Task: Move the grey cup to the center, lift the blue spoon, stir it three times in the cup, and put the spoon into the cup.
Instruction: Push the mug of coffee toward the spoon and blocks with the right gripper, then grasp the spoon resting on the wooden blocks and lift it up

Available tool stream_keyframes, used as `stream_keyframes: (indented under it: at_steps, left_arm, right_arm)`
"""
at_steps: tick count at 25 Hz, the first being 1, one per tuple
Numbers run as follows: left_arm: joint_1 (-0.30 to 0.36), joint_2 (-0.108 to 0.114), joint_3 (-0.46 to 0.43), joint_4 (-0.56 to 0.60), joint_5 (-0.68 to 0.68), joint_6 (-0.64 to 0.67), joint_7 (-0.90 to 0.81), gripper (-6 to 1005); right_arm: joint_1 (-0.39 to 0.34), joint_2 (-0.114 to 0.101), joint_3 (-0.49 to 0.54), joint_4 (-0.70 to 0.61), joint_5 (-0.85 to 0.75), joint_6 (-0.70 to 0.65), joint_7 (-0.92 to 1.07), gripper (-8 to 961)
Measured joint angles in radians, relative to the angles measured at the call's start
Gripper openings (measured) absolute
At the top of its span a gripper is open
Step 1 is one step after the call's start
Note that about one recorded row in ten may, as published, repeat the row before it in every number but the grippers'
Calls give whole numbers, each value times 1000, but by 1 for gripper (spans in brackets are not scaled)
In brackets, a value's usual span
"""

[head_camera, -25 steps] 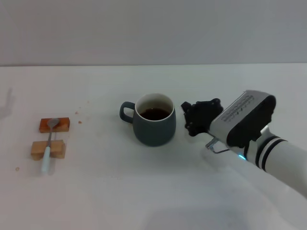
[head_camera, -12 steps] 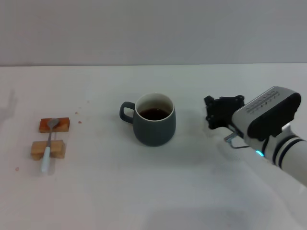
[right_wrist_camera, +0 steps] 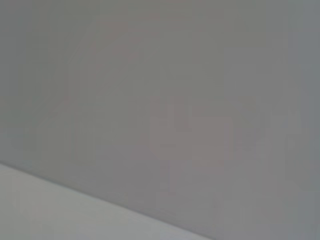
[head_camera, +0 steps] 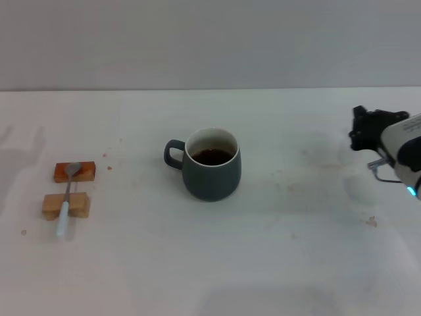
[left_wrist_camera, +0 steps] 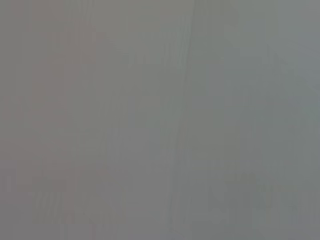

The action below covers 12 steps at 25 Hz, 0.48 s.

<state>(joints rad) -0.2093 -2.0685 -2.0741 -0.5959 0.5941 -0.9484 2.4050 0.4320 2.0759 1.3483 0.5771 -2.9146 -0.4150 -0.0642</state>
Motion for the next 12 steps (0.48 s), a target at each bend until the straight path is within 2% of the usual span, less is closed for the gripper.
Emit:
stream_keyframes:
  at_steps: [1, 2, 5, 6, 7, 10, 11, 12]
  left_arm:
    - [35, -3, 43, -66, -6, 54, -15, 666]
    - [35, -3, 43, -66, -6, 54, -15, 666]
    - [96, -6, 130, -168, -45, 142, -16, 666]
    - [139, -6, 186, -232, -80, 192, -9, 666]
    - [139, -6, 186, -232, -80, 192, -9, 666]
    - [203, -7, 262, -355, -113, 283, 14, 666]
    - [239, -9, 311, -439, -130, 368, 52, 666]
    - [239, -9, 311, -439, -130, 368, 52, 666]
  right_arm:
    - [-12, 0, 34, 7, 0, -1, -12, -2]
    - [-12, 0, 34, 7, 0, -1, -12, -2]
    - [-23, -2, 77, 11, 0, -9, -15, -1]
    - [-25, -3, 86, 11, 0, -12, -15, -1]
    - [-26, -4, 92, 11, 0, -13, -15, -1]
    - [-23, -5, 105, 4, -1, -14, -29, -1]
    - [-20, -4, 113, 2, -1, -14, -46, -1]
    - [-20, -4, 113, 2, -1, -14, -46, -1]
